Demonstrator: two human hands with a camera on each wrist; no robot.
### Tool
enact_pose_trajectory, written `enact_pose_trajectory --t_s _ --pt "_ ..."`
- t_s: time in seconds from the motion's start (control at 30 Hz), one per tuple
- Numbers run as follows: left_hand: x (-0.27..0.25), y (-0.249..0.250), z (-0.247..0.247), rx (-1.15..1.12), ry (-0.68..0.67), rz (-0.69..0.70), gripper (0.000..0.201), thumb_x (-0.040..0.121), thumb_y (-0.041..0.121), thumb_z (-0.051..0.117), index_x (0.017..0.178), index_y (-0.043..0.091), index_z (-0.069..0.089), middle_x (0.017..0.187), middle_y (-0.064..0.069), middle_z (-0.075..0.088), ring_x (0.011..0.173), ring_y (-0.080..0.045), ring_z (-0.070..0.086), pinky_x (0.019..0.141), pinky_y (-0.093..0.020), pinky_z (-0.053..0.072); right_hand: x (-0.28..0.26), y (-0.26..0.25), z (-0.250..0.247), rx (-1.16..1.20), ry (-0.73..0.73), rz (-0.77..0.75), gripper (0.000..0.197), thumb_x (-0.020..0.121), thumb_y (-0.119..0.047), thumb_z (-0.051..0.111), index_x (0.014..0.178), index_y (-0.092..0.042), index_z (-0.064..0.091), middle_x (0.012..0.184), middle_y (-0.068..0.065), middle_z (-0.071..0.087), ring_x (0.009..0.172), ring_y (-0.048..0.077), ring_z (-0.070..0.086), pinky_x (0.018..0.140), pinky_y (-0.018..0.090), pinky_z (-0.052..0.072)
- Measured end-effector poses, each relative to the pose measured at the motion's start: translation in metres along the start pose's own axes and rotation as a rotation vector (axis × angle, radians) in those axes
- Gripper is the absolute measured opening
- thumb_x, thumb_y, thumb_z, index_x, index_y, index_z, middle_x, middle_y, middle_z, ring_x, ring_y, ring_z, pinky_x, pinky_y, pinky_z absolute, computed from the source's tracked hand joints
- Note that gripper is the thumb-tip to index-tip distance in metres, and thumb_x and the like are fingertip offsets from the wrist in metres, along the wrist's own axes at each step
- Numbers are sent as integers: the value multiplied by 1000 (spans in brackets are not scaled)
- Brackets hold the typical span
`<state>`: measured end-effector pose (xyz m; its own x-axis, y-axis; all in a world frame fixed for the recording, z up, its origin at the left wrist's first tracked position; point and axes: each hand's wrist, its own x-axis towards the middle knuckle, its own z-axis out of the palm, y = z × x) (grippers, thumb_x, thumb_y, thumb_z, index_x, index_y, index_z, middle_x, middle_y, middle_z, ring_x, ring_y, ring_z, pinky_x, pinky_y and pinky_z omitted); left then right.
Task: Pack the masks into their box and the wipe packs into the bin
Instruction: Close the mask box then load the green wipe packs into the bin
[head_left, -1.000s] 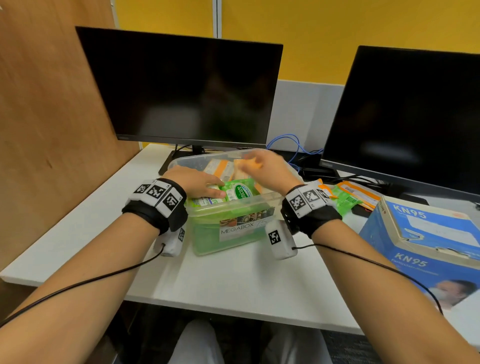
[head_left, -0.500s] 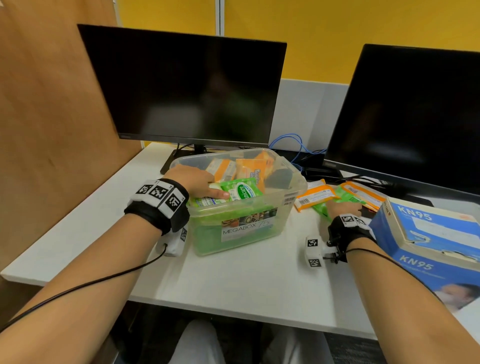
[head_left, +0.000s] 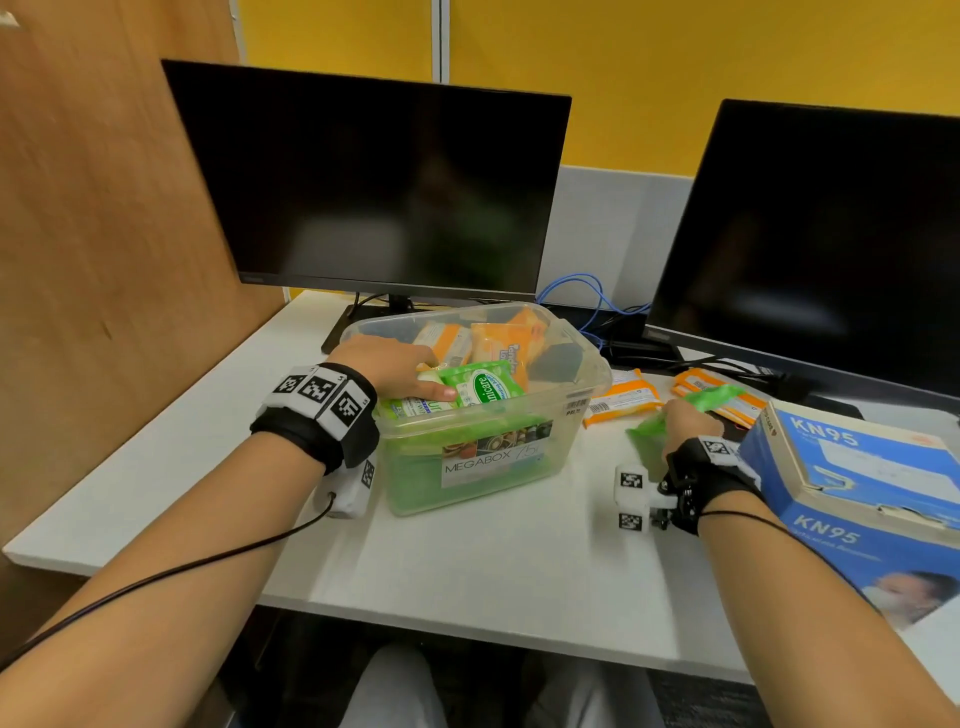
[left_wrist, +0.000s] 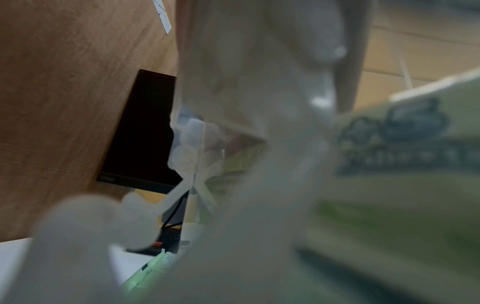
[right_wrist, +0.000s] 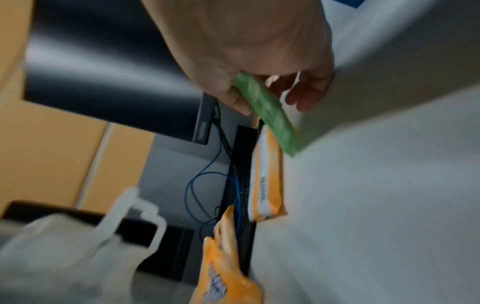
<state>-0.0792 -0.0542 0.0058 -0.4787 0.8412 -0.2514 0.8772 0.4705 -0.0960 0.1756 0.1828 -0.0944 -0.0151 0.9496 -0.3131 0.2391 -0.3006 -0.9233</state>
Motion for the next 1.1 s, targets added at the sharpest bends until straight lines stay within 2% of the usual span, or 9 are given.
enact_pose_trajectory --t_s 0.1,0.23,0.4,0.5,0.67,0.77,0.83,0.97,1.1 --pt "4 -2 1 -8 0 -8 68 84 76 32 135 32 45 133 4 56 118 -20 55 97 -42 45 -17 -4 5 131 113 -49 43 83 -19 55 123 -3 52 114 13 61 104 32 60 86 38 49" --pt "4 -1 2 -42 5 -16 54 92 66 31 134 37 44 134 5 55 119 -18 53 97 -41 45 -67 -26 14 266 315 -447 16 88 -10 55 96 -9 42 80 -4 50 71 8 51 60 11 40" --pt "2 -2 2 -132 57 -36 61 92 67 23 147 38 23 148 1 43 130 -23 46 104 -43 40 -129 -68 28 180 128 -949 24 88 -10 61 93 -11 38 74 -15 44 60 -16 50 51 4 36" --pt "-1 -1 2 -240 111 -51 64 94 65 14 151 36 11 150 -3 40 134 -26 42 107 -43 34 -151 -86 46 -119 -24 -1096 27 86 -11 62 89 -14 35 69 -10 44 56 -3 51 46 10 34" --pt "-5 -5 1 -449 197 -69 65 93 66 6 150 37 5 142 -6 50 128 -28 49 105 -44 35 -161 -89 81 -960 -489 -954 27 86 -36 63 93 -20 42 89 -2 51 89 23 58 66 30 41" --pt "-6 -4 1 -334 171 -33 58 92 65 23 144 37 24 139 -2 52 122 -25 52 101 -42 40 -170 -94 85 -1046 -786 -738 58 86 -67 45 115 -18 57 116 -2 54 112 19 50 84 30 37" --pt "-4 -3 1 -206 126 4 57 90 66 31 140 39 33 140 2 51 123 -21 51 100 -43 42 -164 -95 87 -990 -748 -740 58 87 -66 47 118 -18 58 121 0 53 118 19 49 86 30 36" --pt "-3 -3 1 -161 119 19 59 91 67 28 145 42 25 146 3 45 129 -21 46 102 -45 40 -155 -91 89 -1049 -683 -716 65 85 -54 62 137 -19 43 142 4 44 127 22 46 93 31 37" --pt "-1 -1 2 -182 126 -34 69 89 70 27 147 32 23 144 -1 47 126 -23 50 101 -43 42 -154 -93 89 -1099 -624 -741 64 87 -49 61 135 -8 50 137 9 52 122 24 51 95 31 41"
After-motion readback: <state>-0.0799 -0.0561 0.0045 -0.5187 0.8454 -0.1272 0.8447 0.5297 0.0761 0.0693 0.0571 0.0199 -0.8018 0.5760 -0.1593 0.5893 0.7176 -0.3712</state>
